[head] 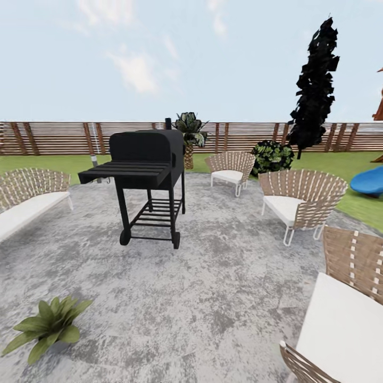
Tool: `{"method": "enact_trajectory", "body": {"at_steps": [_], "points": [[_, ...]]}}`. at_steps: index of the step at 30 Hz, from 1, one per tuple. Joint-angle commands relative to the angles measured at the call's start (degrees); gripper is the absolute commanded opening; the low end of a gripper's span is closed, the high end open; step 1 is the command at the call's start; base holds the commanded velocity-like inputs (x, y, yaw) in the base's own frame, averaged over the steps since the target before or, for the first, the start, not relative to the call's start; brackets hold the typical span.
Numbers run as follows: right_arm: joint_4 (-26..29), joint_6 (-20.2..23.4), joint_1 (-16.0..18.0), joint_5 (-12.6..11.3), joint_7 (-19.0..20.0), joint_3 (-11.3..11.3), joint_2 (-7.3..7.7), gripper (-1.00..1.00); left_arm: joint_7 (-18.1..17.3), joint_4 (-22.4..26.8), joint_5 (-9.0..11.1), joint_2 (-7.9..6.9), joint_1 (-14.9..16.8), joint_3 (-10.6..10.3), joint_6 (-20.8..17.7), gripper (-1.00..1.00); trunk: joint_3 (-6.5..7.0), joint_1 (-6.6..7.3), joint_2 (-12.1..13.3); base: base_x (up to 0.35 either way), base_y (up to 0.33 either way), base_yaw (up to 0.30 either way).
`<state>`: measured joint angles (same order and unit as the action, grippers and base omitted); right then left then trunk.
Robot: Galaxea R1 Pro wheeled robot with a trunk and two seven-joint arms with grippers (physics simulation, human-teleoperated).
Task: Pick up the pesticide atomizer in the garden and spray insectifuge to fully cover both potted plants in the garden.
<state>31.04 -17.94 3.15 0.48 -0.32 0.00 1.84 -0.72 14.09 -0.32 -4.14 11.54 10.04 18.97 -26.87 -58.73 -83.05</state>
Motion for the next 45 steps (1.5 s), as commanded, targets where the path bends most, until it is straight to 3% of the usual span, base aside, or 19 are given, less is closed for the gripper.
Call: {"method": "enact_trajectory", "body": {"at_steps": [1,37,45], "points": [[0.0,-0.2,0.0,0.1,0.0,0.0,0.01,1.00,-0.1,-0.1,0.0,0.01,0.1,0.2,0.2,1.00,-0.06,0.00,0.0,0.000,0.000,0.273],[-0.1,-0.2,0.0,0.1,0.0,0.1,-0.08,1.00,0.0,0.0,0.0,0.01,0.1,0.2,0.3,1.00,-0.06,0.00,0.0,0.000,0.000,0.273],[-0.1,-0.2,0.0,0.1,0.0,0.1,-0.08,1.00,0.3,0.0,0.0,0.01,0.1,0.2,0.3,1.00,-0.06,0.00,0.0,-0.103,-0.170,0.273]]}}
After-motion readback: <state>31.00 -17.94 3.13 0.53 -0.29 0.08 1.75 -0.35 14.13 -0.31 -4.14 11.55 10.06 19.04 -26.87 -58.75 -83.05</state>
